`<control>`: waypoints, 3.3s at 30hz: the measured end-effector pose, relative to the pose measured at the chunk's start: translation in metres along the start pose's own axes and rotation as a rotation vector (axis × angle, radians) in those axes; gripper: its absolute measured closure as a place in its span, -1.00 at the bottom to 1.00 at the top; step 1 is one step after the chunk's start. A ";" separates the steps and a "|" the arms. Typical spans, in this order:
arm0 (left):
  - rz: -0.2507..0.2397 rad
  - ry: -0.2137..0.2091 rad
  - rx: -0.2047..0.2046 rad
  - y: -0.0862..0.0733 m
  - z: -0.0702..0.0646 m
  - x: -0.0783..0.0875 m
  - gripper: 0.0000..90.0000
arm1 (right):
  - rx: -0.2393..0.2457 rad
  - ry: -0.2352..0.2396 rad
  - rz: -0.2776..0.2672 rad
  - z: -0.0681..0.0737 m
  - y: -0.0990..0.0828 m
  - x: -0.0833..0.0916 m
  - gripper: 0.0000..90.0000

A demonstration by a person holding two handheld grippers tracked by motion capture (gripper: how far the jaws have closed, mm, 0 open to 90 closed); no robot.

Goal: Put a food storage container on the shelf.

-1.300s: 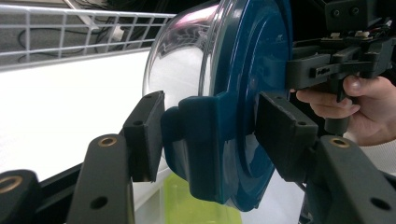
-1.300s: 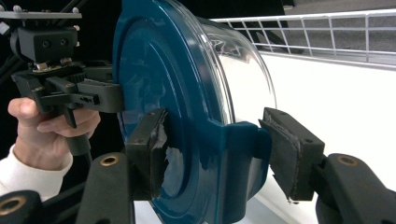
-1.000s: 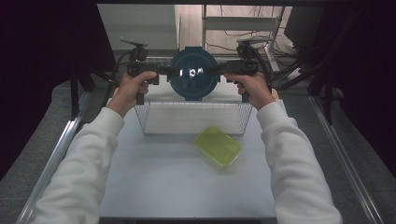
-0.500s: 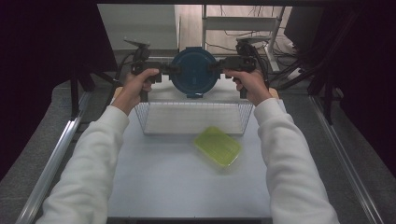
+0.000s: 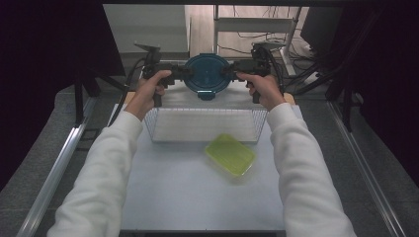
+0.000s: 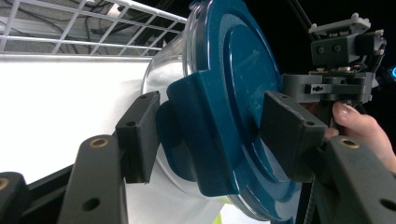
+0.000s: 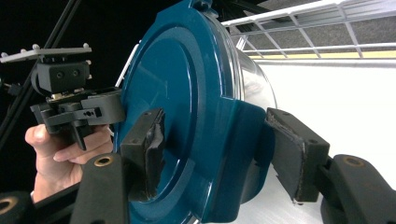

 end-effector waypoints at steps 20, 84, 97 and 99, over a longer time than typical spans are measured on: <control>-0.001 -0.005 0.059 -0.002 0.007 -0.005 -0.15 | -0.103 0.012 0.009 -0.011 -0.003 -0.007 -0.18; -0.046 0.208 -0.398 -0.102 -0.050 0.065 -0.58 | 0.437 -0.194 -0.134 0.027 -0.073 0.071 -0.54; 0.010 0.212 -0.460 -0.178 -0.045 0.064 -0.56 | 0.520 -0.147 -0.182 0.017 -0.145 0.093 -0.43; 0.013 0.208 -0.464 -0.189 -0.044 0.064 -0.56 | 0.527 -0.143 -0.179 0.015 -0.156 0.092 -0.39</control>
Point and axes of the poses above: each handheld gripper's, and its own axes: x roughly backward along the jaws, y roughly out of its top, z roughly to its left, the point moved 8 cm from there along -x, roughly forward along the jaws, and after that the axes turned 2 degrees about x, right-handed, at the moved point
